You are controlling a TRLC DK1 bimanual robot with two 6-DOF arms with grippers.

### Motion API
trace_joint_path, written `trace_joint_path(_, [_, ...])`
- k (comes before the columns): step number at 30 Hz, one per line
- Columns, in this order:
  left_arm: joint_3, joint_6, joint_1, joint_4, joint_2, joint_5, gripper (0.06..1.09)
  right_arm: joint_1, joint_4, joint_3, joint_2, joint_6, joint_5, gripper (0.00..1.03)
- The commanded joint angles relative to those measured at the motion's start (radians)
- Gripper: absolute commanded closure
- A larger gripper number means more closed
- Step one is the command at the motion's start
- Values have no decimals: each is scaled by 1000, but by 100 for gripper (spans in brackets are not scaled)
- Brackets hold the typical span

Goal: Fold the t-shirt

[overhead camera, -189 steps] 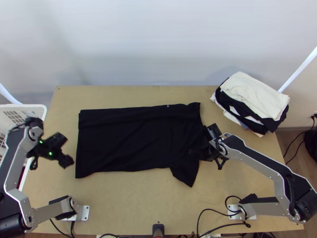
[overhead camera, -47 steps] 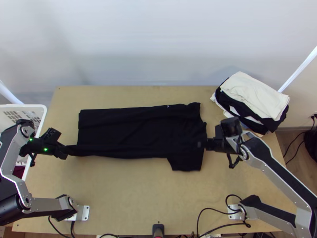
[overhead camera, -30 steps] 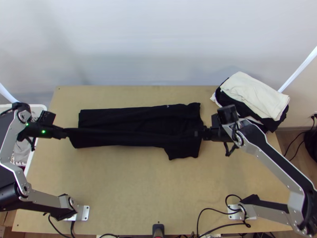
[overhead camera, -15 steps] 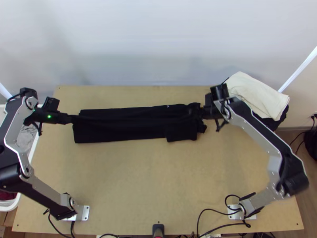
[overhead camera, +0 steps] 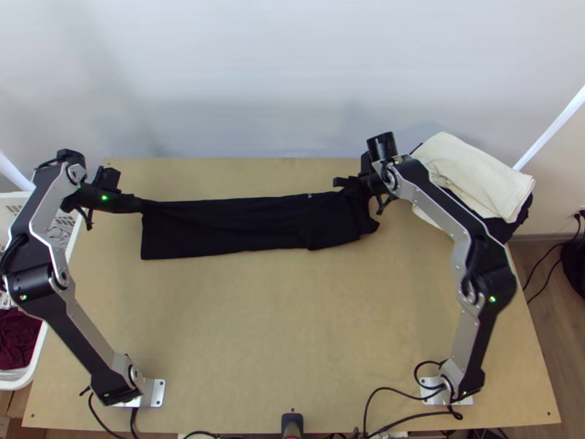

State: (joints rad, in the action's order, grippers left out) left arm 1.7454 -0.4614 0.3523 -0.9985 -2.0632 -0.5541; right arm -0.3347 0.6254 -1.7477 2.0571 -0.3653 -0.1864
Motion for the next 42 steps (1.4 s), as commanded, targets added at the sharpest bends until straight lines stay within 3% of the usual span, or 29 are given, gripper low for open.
trace_joint_path(1, [55,38,-3,9,-57,-4,105,19,0,-65,72,-1,13,100])
trace_joint_path(13, [78,67,13,31,-110,-6,104,57,4,-96,136,5,41,100])
trace_joint_path(16, [78,95,16,57,-112,-6,95,60,2,-96,138,5,44,100])
trace_joint_path(22, [69,129,17,63,-100,-15,94,57,5,-95,132,3,51,100])
trace_joint_path(23, [68,129,16,60,-94,-17,87,57,5,-96,130,0,51,100])
trace_joint_path(24, [65,127,14,55,-87,-20,76,57,5,-99,126,-3,51,95])
trace_joint_path(25, [57,113,11,41,-74,-35,63,56,5,-101,121,-4,51,76])
trace_joint_path(27, [13,86,10,34,-23,-53,35,54,5,-101,104,-12,50,17])
trace_joint_path(28, [-6,86,10,34,0,-56,23,54,5,-104,95,-12,50,2])
trace_joint_path(29, [-14,86,10,24,17,-59,16,54,5,-107,81,-12,50,3])
trace_joint_path(32, [-41,86,17,26,63,-76,13,52,-1,-127,32,-29,53,3])
trace_joint_path(42, [-170,-65,136,-6,140,-152,12,23,45,-176,-170,-64,56,3])
